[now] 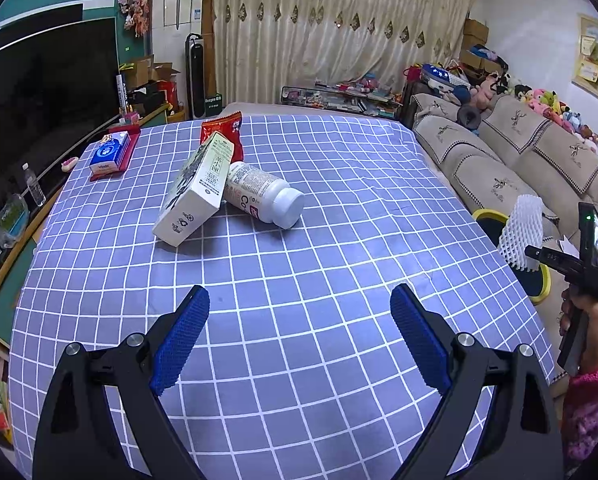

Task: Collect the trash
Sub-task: 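Carry the foam net into the bin and open the right gripper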

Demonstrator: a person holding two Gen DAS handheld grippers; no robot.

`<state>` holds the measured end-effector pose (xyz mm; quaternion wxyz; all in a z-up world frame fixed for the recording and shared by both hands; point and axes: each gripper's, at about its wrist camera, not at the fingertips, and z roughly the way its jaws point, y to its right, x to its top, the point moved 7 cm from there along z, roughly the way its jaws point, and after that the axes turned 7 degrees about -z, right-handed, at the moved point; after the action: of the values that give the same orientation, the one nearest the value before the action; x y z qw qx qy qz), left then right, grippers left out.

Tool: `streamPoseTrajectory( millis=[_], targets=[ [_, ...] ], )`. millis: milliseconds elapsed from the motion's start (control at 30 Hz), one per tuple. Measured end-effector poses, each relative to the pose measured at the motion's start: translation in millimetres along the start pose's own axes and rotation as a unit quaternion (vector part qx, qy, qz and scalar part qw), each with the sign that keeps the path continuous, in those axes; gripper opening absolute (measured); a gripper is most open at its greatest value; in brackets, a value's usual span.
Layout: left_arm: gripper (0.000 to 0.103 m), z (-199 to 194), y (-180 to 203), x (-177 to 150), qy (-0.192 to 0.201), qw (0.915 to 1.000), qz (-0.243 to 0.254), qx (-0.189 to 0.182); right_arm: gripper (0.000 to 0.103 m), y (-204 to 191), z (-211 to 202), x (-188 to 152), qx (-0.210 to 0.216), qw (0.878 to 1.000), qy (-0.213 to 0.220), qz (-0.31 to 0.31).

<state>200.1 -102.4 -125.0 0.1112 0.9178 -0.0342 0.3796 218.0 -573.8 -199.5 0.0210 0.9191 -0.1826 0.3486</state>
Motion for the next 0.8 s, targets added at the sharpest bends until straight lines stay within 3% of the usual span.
streamPoseTrajectory(
  millis=[67, 133, 167, 533, 800],
  targets=[
    [0.091, 1.1, -0.3, -0.3, -0.001, 1.0000, 0.000, 0.002, 0.023, -1.0, 4.1, -2.0, -0.001, 1.000, -0.008, 0.000],
    [0.091, 2.2, -0.8, -0.8, -0.002, 1.0000, -0.001, 0.002, 0.043, 1.3, 4.7, -4.1, -0.008, 1.000, -0.005, 0.004],
    [0.091, 2.8, -0.8, -1.0, -0.003, 1.0000, -0.002, 0.002, 0.046, 2.0, 3.8, -4.3, -0.013, 1.000, -0.003, 0.004],
    [0.091, 12.9, -12.6, 0.8, -0.006, 0.9999, -0.006, 0.015, 0.053, -19.5, -33.7, -1.3, 0.007, 0.999, 0.041, -0.008],
    [0.091, 34.0, -46.4, 29.6, -0.005, 0.9985, 0.002, 0.054, 0.057, -44.7, -53.2, 2.3, 0.032, 0.997, 0.059, -0.031]
  ],
)
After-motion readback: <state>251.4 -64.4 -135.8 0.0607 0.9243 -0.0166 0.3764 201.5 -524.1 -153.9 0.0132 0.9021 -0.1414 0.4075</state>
